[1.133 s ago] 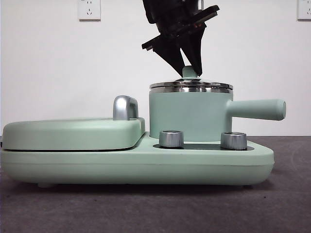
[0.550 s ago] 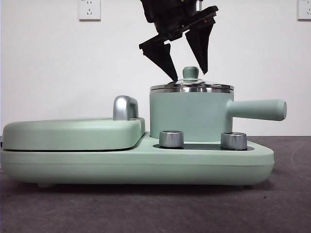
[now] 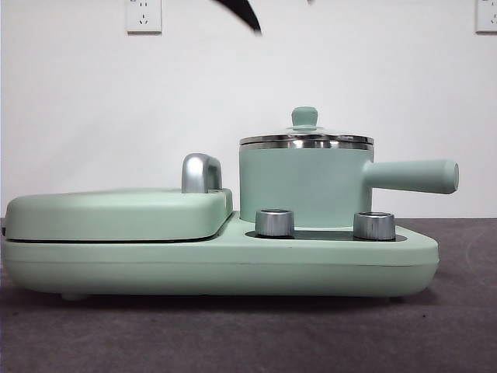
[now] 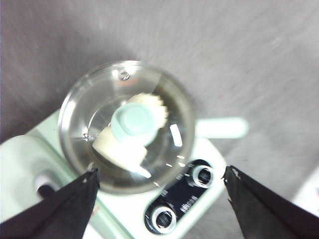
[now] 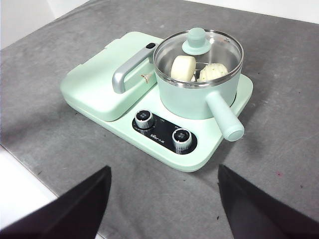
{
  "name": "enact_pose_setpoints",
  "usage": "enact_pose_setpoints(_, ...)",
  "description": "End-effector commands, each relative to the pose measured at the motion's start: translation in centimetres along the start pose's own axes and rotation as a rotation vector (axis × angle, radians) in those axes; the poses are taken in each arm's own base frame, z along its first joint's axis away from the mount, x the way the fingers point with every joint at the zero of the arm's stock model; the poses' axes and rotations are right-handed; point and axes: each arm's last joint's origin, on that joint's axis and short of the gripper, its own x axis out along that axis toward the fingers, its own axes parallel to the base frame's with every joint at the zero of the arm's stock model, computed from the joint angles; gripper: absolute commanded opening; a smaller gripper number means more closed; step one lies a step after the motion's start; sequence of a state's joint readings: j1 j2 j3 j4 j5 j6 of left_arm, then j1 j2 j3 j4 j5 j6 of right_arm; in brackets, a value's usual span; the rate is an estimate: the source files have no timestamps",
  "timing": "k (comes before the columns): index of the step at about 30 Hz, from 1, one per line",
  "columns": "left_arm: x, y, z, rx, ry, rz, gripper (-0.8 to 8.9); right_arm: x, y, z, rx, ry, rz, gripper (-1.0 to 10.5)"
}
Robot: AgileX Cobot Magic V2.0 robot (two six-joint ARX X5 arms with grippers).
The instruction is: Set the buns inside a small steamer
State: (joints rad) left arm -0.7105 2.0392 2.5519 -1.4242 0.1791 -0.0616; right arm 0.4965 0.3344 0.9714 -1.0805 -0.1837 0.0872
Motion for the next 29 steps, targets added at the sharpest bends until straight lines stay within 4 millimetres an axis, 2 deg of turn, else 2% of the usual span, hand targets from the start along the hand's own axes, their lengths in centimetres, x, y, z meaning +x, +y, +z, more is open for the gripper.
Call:
enact_pose_setpoints(1,-0.7,-0.7,-1.1,0.003,0.059,-0.008,4.07,-0.1,0.1,0.2,0.025,-0.014,0.008,3.4)
enact_pose_setpoints(4,-2.1,-0.8,-3.3,0.017,0.115,-0.006,4.06,-0.1,0.1,0.2,0.027,-0.014,0.008,3.4)
enact_pose_setpoints(7,-3.3,-0.6,-6.9,0.026,0.201,-0.002,4.06,-0.1,0.1,0.2,0.027,-0.013,0.008,3.4)
enact_pose_setpoints(13,-4.6,-0.2,-12.6,-0.004,0.283,0.008,4.06,-0.1,0.1,0.2,0.027,-0.014,0.008,3.4)
enact_pose_setpoints(22,-7.8,0.9,-21.6,-0.088,-0.066,0.095,4.06,-0.1,0.1,0.3,0.023,-0.016,0.011,3.4)
enact_pose_setpoints(27,-8.5,1.5,-26.7,-0.098,-0.228,0.147,4.06,-0.1,0.1,0.6,0.017,-0.048,0.014,3.4)
enact_pose_setpoints(29,-8.7,1.5,-28.0,-0.099,-0.282,0.153,4.06,-0.1,0.1,0.7,0.013,-0.065,0.014,3.4)
